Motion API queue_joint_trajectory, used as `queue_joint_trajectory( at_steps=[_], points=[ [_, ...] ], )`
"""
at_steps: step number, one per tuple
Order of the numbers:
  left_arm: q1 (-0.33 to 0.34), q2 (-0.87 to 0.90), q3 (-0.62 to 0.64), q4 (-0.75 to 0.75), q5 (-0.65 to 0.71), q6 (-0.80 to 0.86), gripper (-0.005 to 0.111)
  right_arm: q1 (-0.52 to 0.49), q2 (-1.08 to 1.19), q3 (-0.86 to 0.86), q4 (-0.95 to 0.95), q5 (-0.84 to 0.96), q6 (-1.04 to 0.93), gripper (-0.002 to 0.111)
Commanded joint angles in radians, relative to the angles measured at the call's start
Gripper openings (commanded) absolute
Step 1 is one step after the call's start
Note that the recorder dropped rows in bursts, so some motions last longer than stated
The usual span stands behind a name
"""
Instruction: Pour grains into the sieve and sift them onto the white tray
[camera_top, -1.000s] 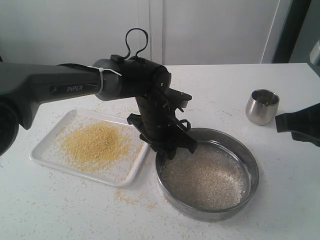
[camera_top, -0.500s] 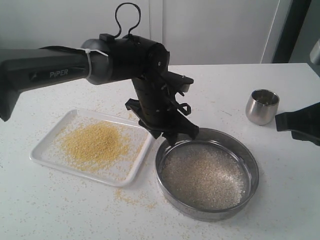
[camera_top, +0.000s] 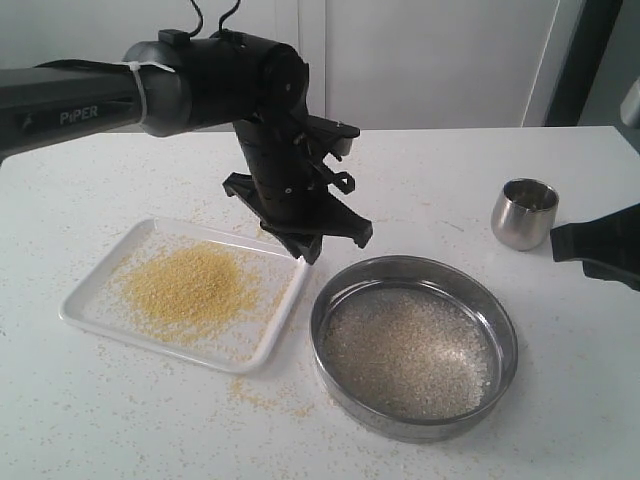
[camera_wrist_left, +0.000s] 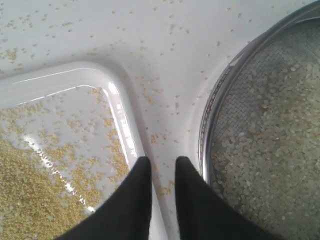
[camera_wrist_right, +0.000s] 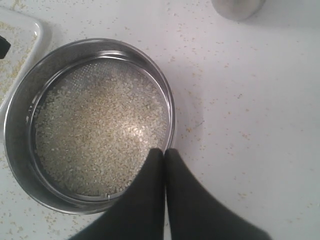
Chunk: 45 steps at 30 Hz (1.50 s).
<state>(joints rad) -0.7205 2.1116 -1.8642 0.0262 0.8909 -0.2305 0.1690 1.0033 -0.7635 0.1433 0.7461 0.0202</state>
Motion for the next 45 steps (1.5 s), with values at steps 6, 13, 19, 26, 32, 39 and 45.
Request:
queue_joint_trajectory(
  at_steps=[6,13,19,26,32,39,45],
  points=[
    [0.022,-0.053,-0.004,0.001,0.023,-0.001,0.000,-0.001,-0.004,0.005,-0.005,-0.011,0.002,0.000],
    [0.107,-0.089,-0.004,-0.001,0.085,-0.008,0.000,-0.001,-0.004,0.005,-0.005,-0.013,0.002,0.000],
    [0.212,-0.111,-0.004,-0.002,0.175,-0.008,0.000,-0.001,-0.004,0.005,-0.005,-0.011,0.002,0.000],
    [0.312,-0.159,-0.004,-0.002,0.215,0.002,0.000,-0.001,-0.004,0.005,-0.005,-0.011,0.002,0.000],
    [0.421,-0.214,0.015,-0.033,0.262,0.006,0.000,-0.001,-0.004,0.005,-0.005,-0.011,0.002,0.000],
    [0.540,-0.304,0.114,-0.036,0.254,0.033,0.000,-0.001,-0.004,0.005,-0.005,-0.011,0.002,0.000],
    [0.558,-0.412,0.245,-0.044,0.149,0.048,0.000,-0.001,-0.004,0.005,-0.005,-0.011,0.002,0.000]
  ],
)
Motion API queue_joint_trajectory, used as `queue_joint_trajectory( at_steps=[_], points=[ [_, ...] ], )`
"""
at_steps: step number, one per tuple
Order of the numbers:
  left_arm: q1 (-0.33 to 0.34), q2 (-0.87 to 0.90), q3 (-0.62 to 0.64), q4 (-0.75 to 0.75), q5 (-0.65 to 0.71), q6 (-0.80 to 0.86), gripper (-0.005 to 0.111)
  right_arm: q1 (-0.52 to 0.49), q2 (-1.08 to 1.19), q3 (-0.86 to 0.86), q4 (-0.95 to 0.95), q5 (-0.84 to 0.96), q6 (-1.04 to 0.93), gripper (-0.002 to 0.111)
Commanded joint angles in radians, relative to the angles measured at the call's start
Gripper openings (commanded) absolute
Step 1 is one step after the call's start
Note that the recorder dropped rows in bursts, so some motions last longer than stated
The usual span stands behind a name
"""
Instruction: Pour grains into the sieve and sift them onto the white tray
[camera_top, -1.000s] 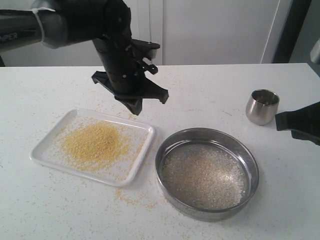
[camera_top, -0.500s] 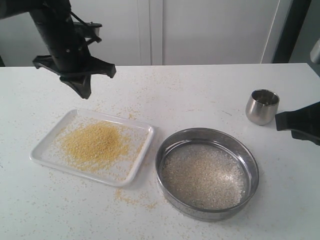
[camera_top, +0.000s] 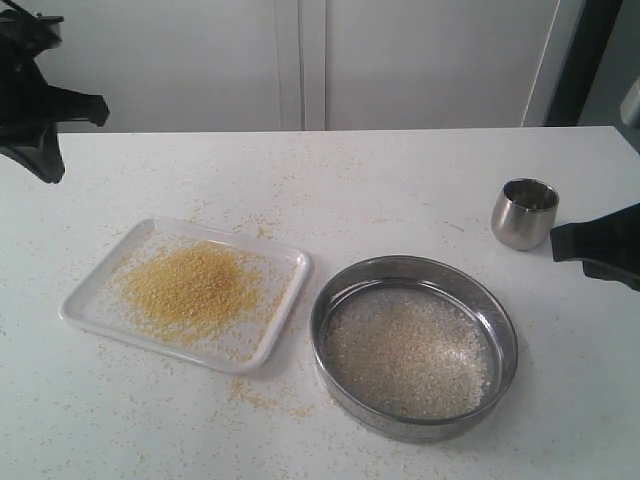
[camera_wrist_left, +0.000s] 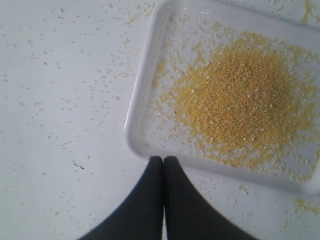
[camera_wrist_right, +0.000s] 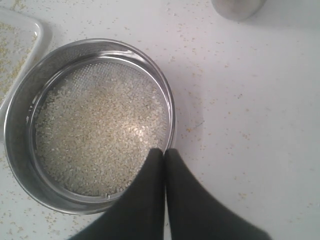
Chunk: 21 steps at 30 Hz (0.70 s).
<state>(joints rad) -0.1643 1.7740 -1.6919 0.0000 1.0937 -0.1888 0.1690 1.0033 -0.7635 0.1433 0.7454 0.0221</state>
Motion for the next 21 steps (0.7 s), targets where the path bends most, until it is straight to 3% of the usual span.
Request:
queue_joint_trajectory(
  at_steps=[1,21],
  points=[
    [0.002,-0.094,0.092,-0.029,-0.076,0.006,0.000,-0.001,-0.004,0.005,-0.005,-0.011,0.000,0.000],
    [0.002,-0.536,0.582,-0.061,-0.324,0.030,0.000,-0.001,-0.004,0.005,-0.005,-0.011,0.000,0.000]
  ],
)
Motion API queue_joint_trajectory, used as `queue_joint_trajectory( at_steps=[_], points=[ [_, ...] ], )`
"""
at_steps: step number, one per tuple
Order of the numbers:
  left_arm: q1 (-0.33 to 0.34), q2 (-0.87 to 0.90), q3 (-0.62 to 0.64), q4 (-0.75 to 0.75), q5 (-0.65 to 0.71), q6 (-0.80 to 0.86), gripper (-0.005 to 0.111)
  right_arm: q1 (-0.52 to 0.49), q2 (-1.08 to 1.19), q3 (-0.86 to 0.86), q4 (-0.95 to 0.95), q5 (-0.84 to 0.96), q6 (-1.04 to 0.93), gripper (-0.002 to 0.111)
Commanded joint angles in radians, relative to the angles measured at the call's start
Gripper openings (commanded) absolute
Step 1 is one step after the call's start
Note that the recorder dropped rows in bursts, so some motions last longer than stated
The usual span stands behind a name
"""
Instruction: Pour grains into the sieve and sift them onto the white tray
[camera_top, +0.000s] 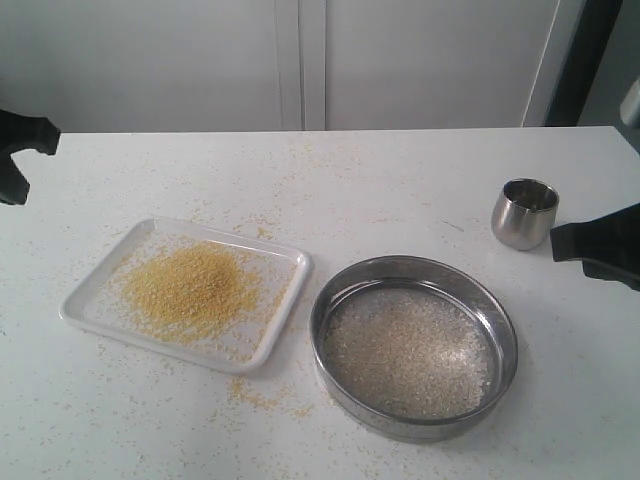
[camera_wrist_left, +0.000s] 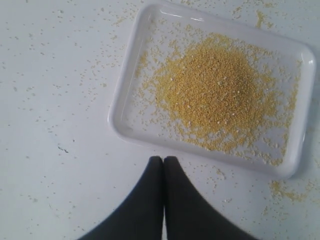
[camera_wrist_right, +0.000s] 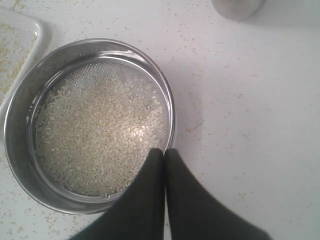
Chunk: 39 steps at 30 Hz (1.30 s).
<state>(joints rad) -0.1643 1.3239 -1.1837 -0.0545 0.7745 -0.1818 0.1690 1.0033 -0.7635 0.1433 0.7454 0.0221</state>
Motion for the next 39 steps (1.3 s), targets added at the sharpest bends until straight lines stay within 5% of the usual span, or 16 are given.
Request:
queue_joint_trajectory(
  at_steps=[1,23,33,39],
  points=[
    [0.002,-0.115,0.098,-0.007,-0.007,0.037,0.000,-0.001,-0.004,0.005,-0.005,-0.011,0.000,0.000],
    [0.002,-0.779,0.483,-0.011,-0.041,0.091,0.000,-0.001,-0.004,0.005,-0.005,-0.011,0.000,0.000],
    [0.002,-0.917,0.505,0.008,0.177,0.093,0.000,-0.001,-0.004,0.005,-0.005,-0.011,0.000,0.000],
    [0.002,-0.917,0.507,0.008,0.183,0.093,0.000,-0.001,-0.004,0.005,-0.005,-0.011,0.000,0.000]
  ],
)
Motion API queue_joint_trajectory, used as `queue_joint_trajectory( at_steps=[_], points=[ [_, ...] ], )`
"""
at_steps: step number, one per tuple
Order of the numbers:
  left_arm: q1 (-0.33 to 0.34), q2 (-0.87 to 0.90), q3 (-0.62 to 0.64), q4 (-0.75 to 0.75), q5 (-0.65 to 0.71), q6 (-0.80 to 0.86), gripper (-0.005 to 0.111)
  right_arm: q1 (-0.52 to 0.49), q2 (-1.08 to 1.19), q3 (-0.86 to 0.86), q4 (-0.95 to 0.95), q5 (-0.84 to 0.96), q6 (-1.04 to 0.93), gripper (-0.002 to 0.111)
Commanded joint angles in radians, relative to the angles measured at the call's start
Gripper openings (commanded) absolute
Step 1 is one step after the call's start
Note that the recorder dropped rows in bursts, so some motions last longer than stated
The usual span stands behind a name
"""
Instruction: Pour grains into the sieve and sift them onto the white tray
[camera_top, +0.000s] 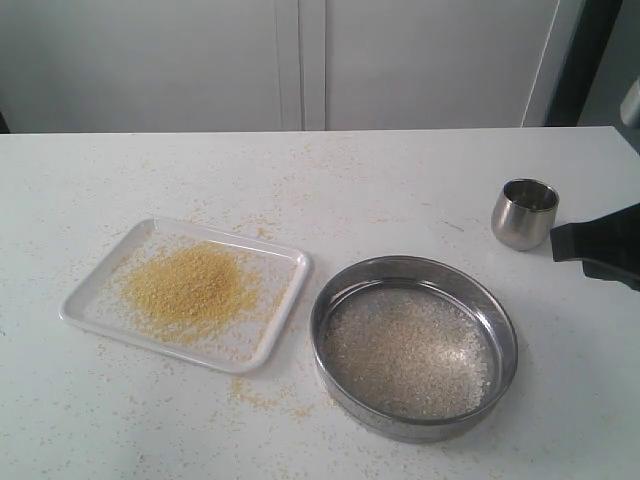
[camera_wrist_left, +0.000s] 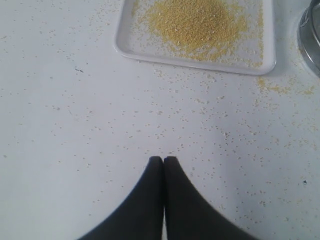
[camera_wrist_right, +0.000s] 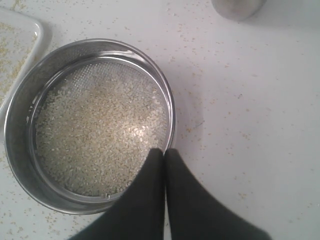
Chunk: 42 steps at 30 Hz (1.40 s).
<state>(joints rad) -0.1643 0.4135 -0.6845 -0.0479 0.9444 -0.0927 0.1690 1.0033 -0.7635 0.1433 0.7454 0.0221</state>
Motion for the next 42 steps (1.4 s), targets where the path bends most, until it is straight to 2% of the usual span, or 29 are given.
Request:
queue_joint_trajectory(
  at_steps=[1,16,20,25,27,30,33,39,42],
  points=[
    [0.002,-0.007,0.007,0.002,0.014,0.004,0.000,-0.001,-0.004,0.005,-0.005,-0.011,0.000,0.000],
    [0.005,-0.024,0.010,0.031,-0.014,0.047,0.000,-0.001,-0.004,0.005,-0.005,-0.011,0.020,0.000],
    [0.042,-0.067,0.031,0.036,-0.046,0.047,0.000,-0.001,-0.004,0.005,-0.005,-0.011,0.020,0.000],
    [0.103,-0.156,0.177,0.036,-0.221,0.047,0.000,-0.001,-0.004,0.005,-0.005,-0.011,0.020,0.000],
    [0.113,-0.199,0.253,0.048,-0.288,0.047,0.000,-0.001,-0.004,0.005,-0.005,-0.011,0.020,0.000],
    [0.123,-0.261,0.371,0.048,-0.474,0.047,0.000,-0.001,-0.004,0.005,-0.005,-0.012,0.020,0.000],
    [0.123,-0.320,0.474,0.048,-0.600,0.047,0.000,-0.001,-0.004,0.005,-0.005,-0.012,0.020,0.000],
    [0.123,-0.414,0.656,0.048,-0.668,0.045,0.000,-0.001,-0.004,0.005,-0.005,-0.012,0.020,0.000],
    [0.123,-0.414,0.685,0.048,-0.721,0.040,0.000,-0.001,-0.006,0.005,-0.005,-0.011,0.020,0.000]
  ],
)
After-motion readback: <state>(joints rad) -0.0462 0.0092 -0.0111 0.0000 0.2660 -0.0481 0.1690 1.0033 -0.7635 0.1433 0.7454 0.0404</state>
